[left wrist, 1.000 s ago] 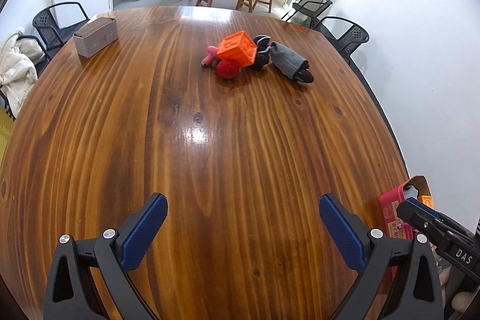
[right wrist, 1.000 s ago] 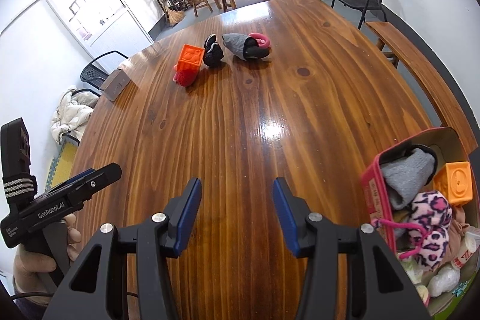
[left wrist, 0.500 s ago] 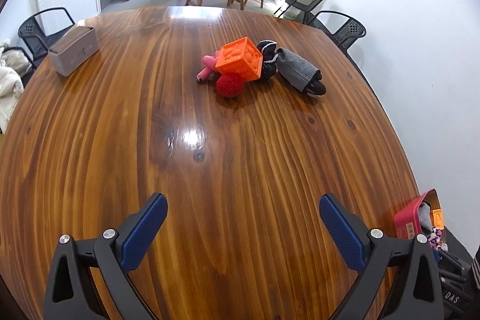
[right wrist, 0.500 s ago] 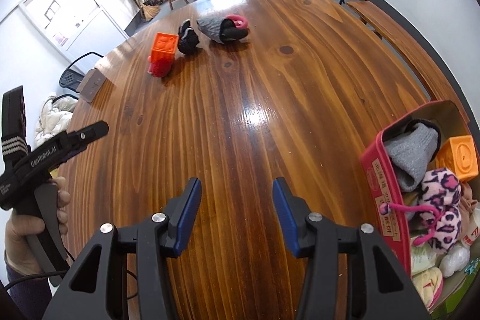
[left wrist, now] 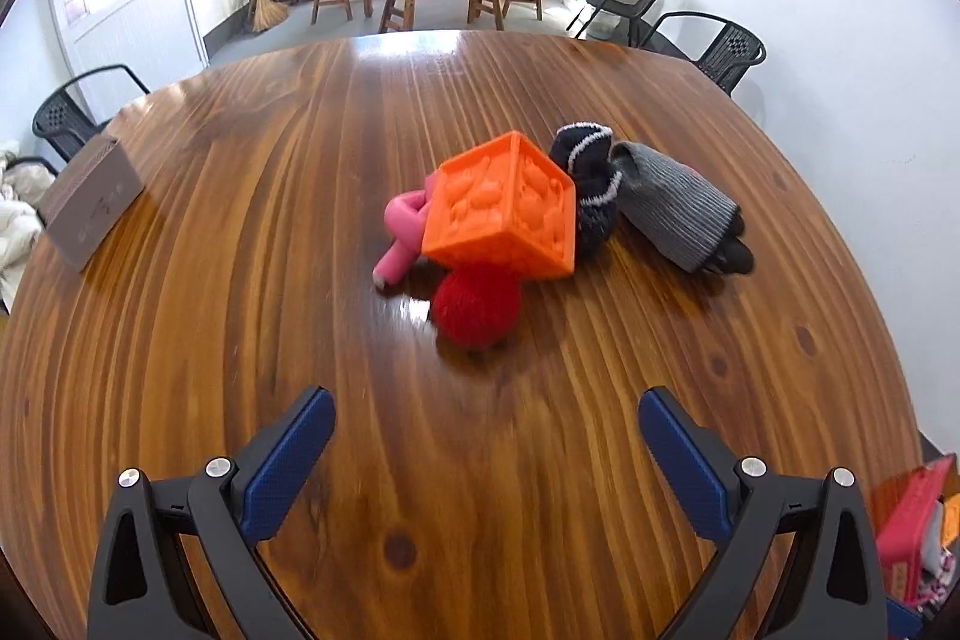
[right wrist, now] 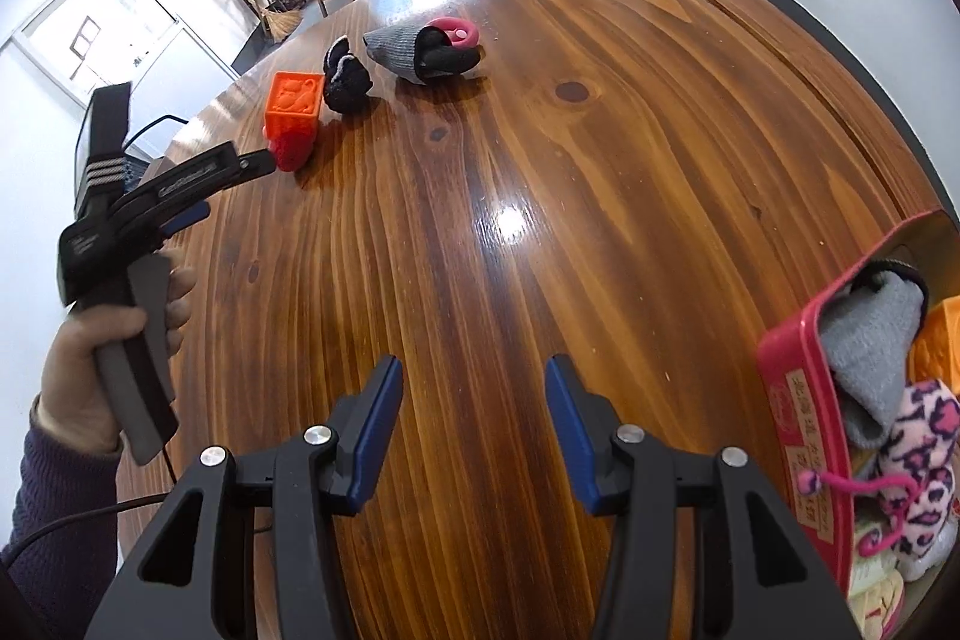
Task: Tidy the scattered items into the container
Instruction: 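Move both open grippers back over the table toward the last items, then grasp the orange cat-print cube with the left gripper while the right grasps the grey sock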
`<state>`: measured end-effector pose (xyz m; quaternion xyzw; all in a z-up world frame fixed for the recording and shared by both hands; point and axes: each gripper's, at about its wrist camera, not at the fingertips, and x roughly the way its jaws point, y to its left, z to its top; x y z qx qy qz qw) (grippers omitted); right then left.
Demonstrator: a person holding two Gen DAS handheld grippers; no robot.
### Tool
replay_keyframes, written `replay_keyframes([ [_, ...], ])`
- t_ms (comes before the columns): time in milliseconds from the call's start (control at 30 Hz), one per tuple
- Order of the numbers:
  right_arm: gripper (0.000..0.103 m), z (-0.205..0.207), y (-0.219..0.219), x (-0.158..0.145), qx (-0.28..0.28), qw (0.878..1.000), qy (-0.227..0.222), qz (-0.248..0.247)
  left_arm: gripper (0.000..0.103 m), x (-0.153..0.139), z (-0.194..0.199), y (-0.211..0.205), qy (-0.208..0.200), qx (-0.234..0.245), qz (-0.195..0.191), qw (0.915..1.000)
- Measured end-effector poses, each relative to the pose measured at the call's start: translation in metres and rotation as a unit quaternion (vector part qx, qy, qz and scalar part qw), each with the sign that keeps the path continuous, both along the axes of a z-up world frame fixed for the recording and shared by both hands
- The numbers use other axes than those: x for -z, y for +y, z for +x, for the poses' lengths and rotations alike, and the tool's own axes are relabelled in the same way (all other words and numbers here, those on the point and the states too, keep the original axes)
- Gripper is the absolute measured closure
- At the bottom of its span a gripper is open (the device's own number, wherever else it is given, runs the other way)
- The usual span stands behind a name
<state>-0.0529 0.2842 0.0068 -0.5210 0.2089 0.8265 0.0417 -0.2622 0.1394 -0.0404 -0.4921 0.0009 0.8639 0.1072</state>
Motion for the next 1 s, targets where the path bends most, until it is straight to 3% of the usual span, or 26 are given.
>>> replay_keyframes([
  [200, 0.049, -0.019, 0.009, 0.012, 0.010, 1.000, -0.007, -0.008, 0.000, 0.016, -0.036, 0.020, 0.021, 0.013, -0.037, 0.9990],
  [633, 0.049, -0.054, 0.013, 0.028, -0.001, 1.000, -0.013, -0.006, 0.003, 0.036, -0.076, 0.023, 0.020, 0.000, -0.054, 0.9983],
  [667, 0.049, -0.056, 0.012, 0.027, -0.004, 1.000, -0.011, -0.003, 0.011, 0.037, -0.077, 0.022, 0.017, 0.003, -0.047, 0.9987],
  [733, 0.049, -0.060, 0.010, 0.025, -0.010, 1.000, -0.006, 0.005, 0.017, 0.039, -0.080, 0.022, 0.014, 0.007, -0.038, 0.9991],
  [800, 0.049, -0.066, 0.009, 0.024, -0.015, 1.000, -0.001, 0.015, 0.035, 0.038, -0.079, 0.024, 0.021, 0.014, -0.049, 0.9985],
  [833, 0.049, -0.069, 0.009, 0.024, -0.016, 1.000, 0.002, 0.018, 0.071, 0.038, -0.078, 0.024, 0.022, 0.021, -0.047, 0.9984],
  [867, 0.049, -0.073, 0.009, 0.023, -0.016, 1.000, 0.003, 0.019, 0.077, 0.039, -0.079, 0.023, 0.013, 0.022, -0.049, 0.9984],
  [1000, 0.049, -0.098, 0.013, 0.022, -0.018, 0.999, 0.020, 0.020, 0.077, 0.033, -0.074, 0.009, 0.016, 0.027, -0.012, 0.9994],
])
